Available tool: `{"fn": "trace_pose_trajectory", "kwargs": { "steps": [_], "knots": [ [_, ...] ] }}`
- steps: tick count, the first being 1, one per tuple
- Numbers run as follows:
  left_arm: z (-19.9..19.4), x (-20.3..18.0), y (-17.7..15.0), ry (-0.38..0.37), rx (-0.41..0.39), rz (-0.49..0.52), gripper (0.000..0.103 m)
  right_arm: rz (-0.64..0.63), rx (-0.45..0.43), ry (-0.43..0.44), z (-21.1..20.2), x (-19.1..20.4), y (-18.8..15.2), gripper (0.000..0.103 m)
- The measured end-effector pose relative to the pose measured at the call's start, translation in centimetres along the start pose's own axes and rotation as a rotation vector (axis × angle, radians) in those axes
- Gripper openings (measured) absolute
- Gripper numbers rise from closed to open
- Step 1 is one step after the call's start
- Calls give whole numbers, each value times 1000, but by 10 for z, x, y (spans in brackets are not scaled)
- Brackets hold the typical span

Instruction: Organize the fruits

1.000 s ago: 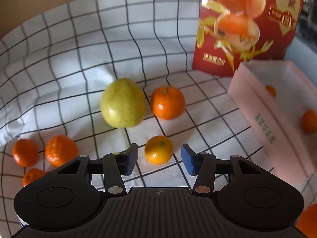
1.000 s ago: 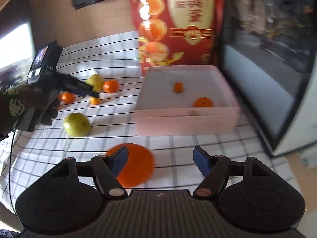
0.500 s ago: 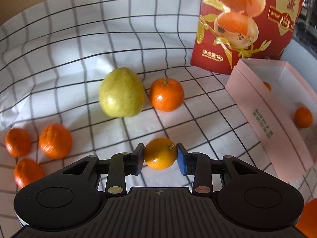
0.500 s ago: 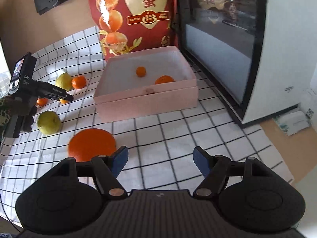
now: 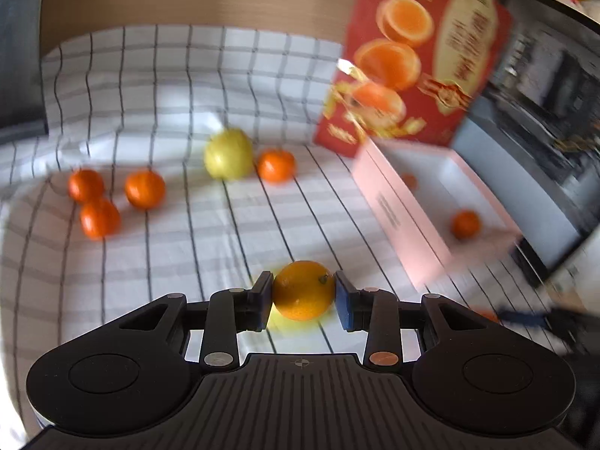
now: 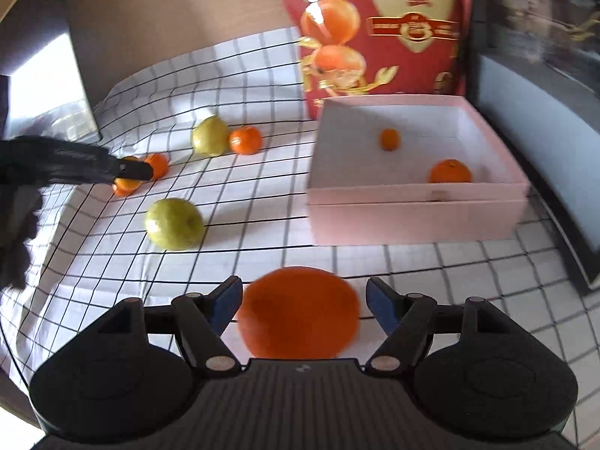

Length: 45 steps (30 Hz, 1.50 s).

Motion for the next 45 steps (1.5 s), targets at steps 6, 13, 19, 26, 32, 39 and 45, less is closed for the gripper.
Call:
{"fn": "trace_pose_trajectory", "kwargs": {
  "steps": [6, 13, 19, 26, 32, 39, 45],
  "knots": [
    [5, -19, -56, -23, 93, 0, 39, -70, -35, -84, 12, 13, -8, 81],
    [12, -24, -77, 6, 122, -6, 39, -31, 5, -85, 22, 5, -16, 83],
    [18, -23, -78, 34, 127, -10, 39, -1, 36, -39, 21, 4, -28, 84],
    [26, -28, -81, 40, 147, -2, 39, 41, 39, -3, 12, -6, -37, 89],
    [28, -31, -80, 43, 155, 6, 39, 55, 73, 23, 16, -6, -44, 90],
    [29, -28, -79, 27, 157, -9, 40, 17, 85, 18, 15, -3, -48, 97],
    [29, -27, -79, 19, 154, -33, 40, 71, 108, 38, 17, -5, -45, 103]
  ]
}}
Point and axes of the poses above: each gripper's, at about its wrist camera, not at the fingertips, and z roughly the way its jaws point, x to its left, y to its top, the point moved 3 cm from there along z, roughly the way its jaws point, and after that the axes turned 5 degrees about x, right-handed, at the moved point
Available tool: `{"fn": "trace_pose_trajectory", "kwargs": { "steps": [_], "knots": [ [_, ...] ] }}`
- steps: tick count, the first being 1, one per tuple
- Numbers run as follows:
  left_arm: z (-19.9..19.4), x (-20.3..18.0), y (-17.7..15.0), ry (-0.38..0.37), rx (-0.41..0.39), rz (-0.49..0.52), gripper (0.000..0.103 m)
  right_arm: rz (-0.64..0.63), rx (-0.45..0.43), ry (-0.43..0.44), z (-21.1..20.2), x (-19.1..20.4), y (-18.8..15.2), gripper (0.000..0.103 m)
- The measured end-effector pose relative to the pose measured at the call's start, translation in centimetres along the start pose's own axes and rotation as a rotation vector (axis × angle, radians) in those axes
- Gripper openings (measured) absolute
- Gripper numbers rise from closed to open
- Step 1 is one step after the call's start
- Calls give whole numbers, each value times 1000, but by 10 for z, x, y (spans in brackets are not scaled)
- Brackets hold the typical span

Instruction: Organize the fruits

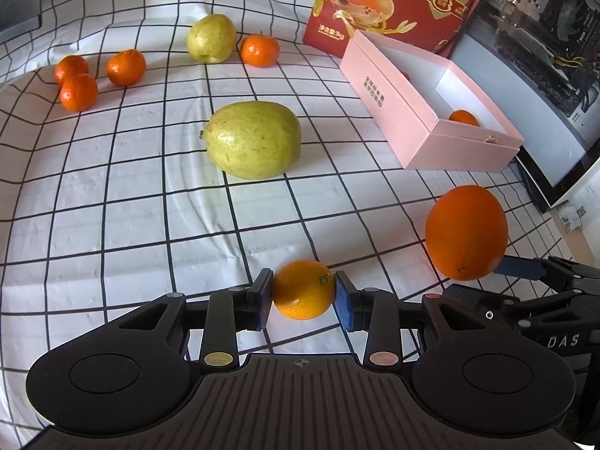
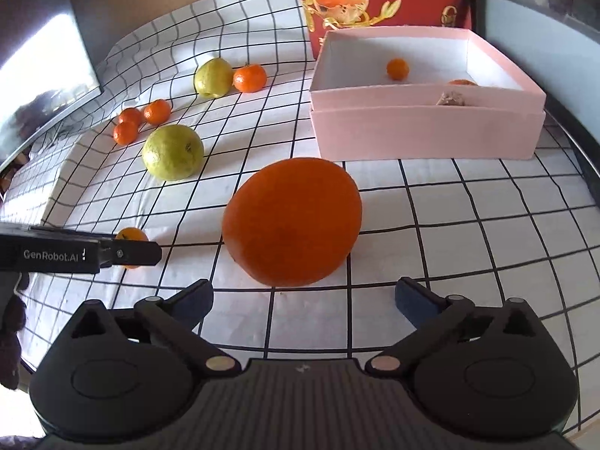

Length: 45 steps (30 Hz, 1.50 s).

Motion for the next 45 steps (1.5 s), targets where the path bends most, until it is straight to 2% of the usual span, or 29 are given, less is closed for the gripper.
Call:
{"fn": "trace_pose_trajectory", "kwargs": {
  "steps": [6, 10, 13, 18, 22, 29, 35, 45],
  "knots": [
    [-1, 0, -2, -4, -6, -7, 40, -37, 22, -11, 3, 3, 2, 103],
    [-1, -2, -1, 3, -1, 16, 40, -15, 27, -49, 1, 2, 3, 96],
    [-1, -3, -2, 7, -7, 20, 40, 8, 5, -73, -8, -5, 3, 96],
    [-1, -4, -4, 11, -18, 38, 40, 9, -32, -35, -28, -7, 5, 96],
    [-1, -6, -4, 18, -13, 55, 40, 18, -66, 6, -34, 3, 17, 96],
    [-1, -6, -4, 22, -4, 62, 40, 39, -118, -78, -20, 11, 57, 96],
    [-1, -6, -5, 25, -2, 59, 40, 45, -23, -107, 3, 0, 61, 93],
    [-1, -5, -4, 25, 3, 52, 40, -8, 25, 9, -15, -4, 37, 93]
  ]
}}
Point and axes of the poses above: each gripper's, at about its wrist camera, not at the fingertips, and z roughly the way its jaws point, x to its left, y to its top, the point moved 3 cm from there along z, roughly the way its jaws point, and after that the axes turned 5 degrees about x, right-handed, at the moved point
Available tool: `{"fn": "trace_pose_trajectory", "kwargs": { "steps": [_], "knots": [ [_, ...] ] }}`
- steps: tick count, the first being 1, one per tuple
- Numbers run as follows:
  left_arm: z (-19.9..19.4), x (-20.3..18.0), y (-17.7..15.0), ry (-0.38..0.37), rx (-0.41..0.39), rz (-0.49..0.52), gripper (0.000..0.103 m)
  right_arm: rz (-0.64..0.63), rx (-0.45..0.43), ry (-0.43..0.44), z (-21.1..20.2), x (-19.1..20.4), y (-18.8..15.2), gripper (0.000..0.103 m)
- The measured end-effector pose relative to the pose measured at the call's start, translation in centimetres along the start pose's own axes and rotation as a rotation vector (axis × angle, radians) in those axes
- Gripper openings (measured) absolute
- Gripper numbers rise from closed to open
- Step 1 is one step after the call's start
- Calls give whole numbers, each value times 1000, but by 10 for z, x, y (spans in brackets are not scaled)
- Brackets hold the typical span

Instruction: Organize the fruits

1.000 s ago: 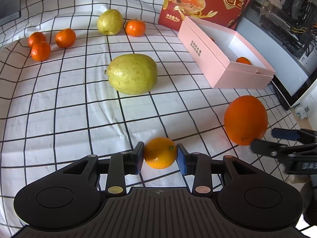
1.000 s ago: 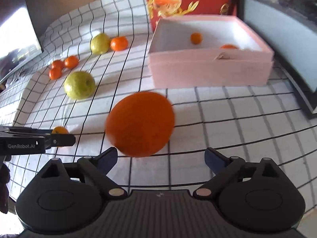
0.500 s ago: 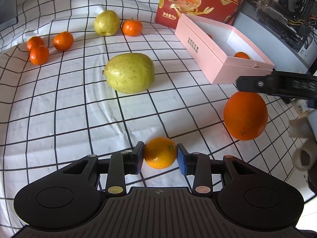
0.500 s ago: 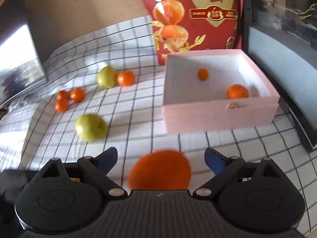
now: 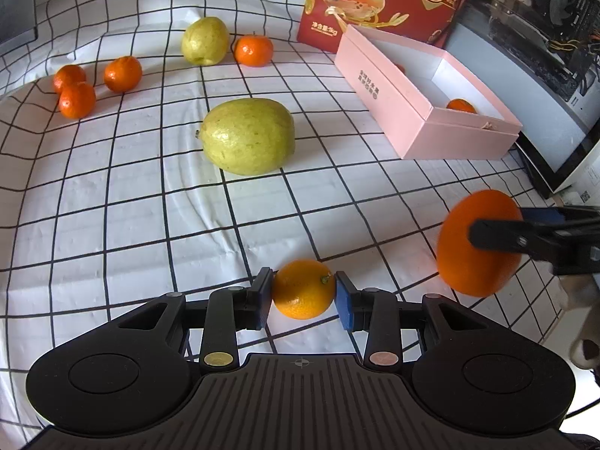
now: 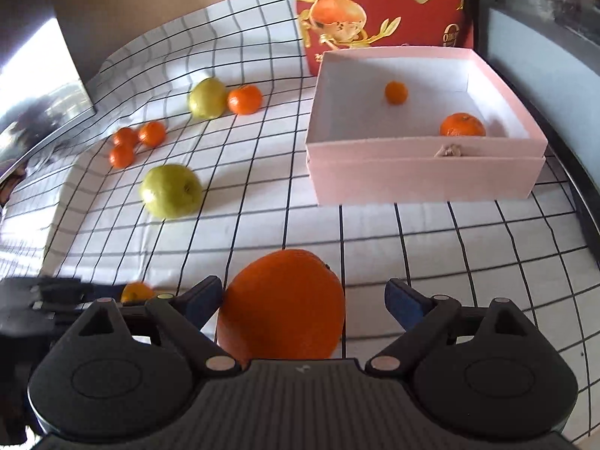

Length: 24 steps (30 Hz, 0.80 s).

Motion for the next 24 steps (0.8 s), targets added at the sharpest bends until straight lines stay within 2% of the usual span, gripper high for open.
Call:
{"fn": "trace_pose_trajectory", "kwargs": {
  "steps": [8, 16, 20, 24],
  "knots": [
    [0, -1, -1, 3, -4, 12, 40, 14, 37, 72, -12, -16, -11, 96],
    [-2, 2, -3, -15, -16, 5, 40, -10, 55, 84, 6, 4, -12, 96],
    [-2, 1, -4, -15, -19, 6, 40, -29, 82, 49, 25, 17, -7, 85],
    [-3, 2, -5, -25, -26, -4, 40, -81, 71, -7, 32, 26, -4, 78]
  ]
}}
Point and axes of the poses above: each gripper's, at about its wrist camera, not at the fingertips, and z roughly the way its jaws point, x to its left, y to its top, the point moved 3 cm from there along z, roughly the way its jaws point, and after that the axes turned 5 degrees about x, right-handed, at the moved point
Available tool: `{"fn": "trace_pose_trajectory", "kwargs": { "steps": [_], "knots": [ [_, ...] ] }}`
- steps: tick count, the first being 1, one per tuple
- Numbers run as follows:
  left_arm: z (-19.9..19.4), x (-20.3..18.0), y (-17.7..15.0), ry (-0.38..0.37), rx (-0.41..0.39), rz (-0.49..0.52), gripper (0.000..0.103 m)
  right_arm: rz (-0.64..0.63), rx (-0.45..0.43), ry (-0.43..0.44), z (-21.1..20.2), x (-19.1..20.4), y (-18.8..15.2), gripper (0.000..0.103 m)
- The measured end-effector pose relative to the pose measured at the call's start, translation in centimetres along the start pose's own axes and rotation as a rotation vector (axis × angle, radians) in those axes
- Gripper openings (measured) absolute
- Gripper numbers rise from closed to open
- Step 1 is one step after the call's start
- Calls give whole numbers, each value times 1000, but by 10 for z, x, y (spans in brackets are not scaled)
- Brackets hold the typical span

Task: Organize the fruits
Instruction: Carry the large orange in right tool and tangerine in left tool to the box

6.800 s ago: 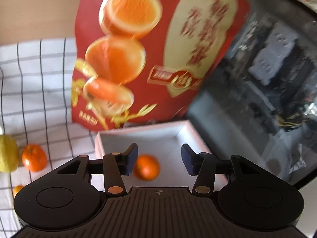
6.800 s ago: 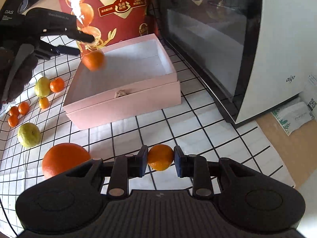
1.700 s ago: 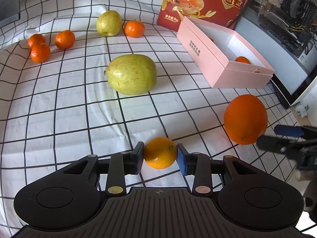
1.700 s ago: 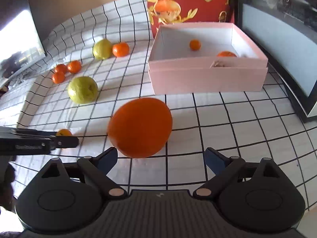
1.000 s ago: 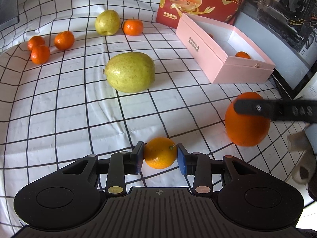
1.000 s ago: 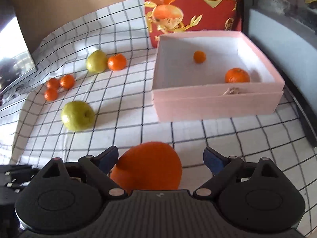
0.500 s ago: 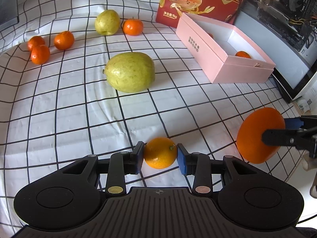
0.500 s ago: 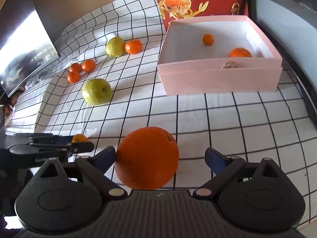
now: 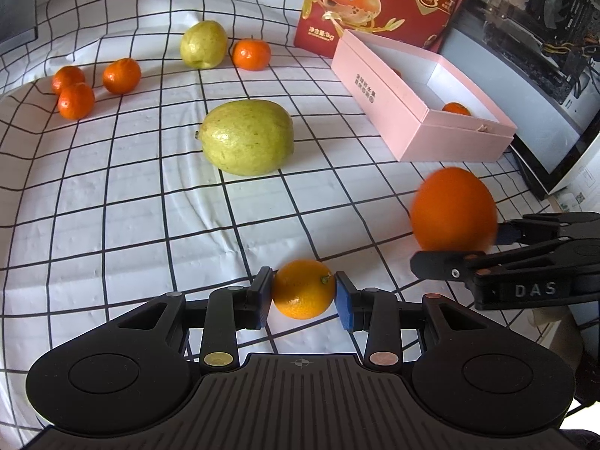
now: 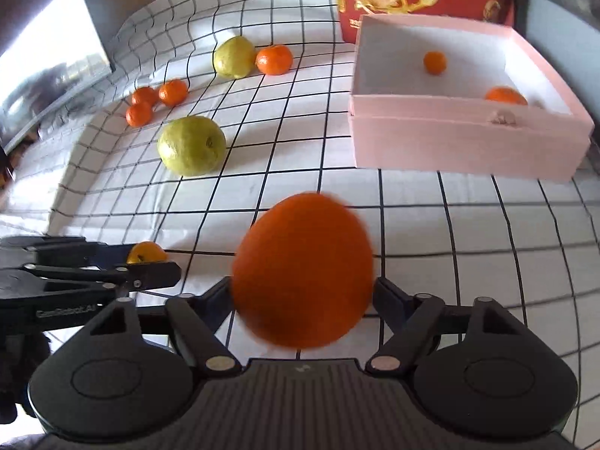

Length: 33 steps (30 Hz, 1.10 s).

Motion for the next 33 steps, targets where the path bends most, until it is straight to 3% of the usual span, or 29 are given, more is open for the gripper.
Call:
{"fn": "trace_pose_trajectory", "kwargs": {
  "steps": [15, 24, 33],
  "knots": [
    [-2, 3, -4, -13, -32, -33, 40, -6, -14, -6, 5, -1, 7, 76],
    [-1, -6, -4, 24, -21, 24, 40, 100, -25, 86, 3, -10, 13, 81],
    [-1, -5, -5, 20, -19, 22, 40, 62, -28, 21, 11, -5, 16, 77]
  ]
}}
Point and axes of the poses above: each gripper's, at about its wrist camera, not at the fingertips, and z roughly the way its jaws point, x to its left, y to its top, the point moved 3 cm from there along z, roughly the way its jaws point, and after that the axes turned 5 degrees about x, right-handed, at the moved point
